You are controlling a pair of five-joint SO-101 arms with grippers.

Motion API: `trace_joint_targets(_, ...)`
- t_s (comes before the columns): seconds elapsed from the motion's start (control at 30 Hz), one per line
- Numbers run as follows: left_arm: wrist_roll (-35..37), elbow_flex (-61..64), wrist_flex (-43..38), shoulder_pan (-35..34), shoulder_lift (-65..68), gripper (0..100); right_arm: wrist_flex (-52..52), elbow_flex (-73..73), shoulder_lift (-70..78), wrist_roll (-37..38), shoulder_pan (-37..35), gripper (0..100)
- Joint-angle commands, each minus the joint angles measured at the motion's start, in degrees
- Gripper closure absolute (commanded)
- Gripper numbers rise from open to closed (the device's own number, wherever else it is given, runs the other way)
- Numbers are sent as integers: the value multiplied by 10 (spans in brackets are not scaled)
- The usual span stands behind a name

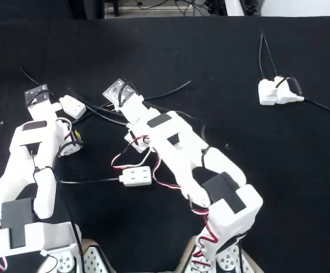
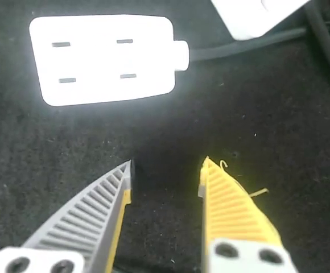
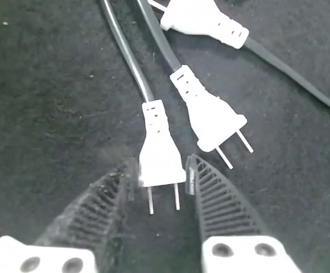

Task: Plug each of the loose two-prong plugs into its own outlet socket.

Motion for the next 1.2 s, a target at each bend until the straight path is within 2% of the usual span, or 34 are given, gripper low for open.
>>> trace_joint_targets(0.0,4,-3,-1,-4,-25,802,4,-29,-1,6,11,881)
trace_joint_targets(0.2,4,-3,-1,-4,-25,802,6,-33,23,4,7,740)
trace_joint_targets(0.3,4,-3,-1,-4,-27,802,26,-56,36,3,5,720)
trace_joint_targets(0.43,4,-3,-1,-4,-28,802,60,-92,63,3,5,806)
trace_joint_targets(0.53,3,-3,-1,-4,-28,802,61,-101,67,2,7,986)
trace_joint_targets(0.67,3,-3,-3,-4,-25,802,76,-73,11,-18,8,989)
trace_joint_targets(0.77,2,-3,-3,-4,-25,802,116,-23,-90,-33,18,988)
trace_joint_targets(0.93,1,-3,-5,-4,-25,802,239,60,-269,-24,91,988)
trace_joint_targets(1.07,0,-3,-5,-4,-25,802,302,129,-397,57,185,988)
trace_joint_targets(1.17,0,-3,-3,-4,-25,802,310,197,-477,105,262,987)
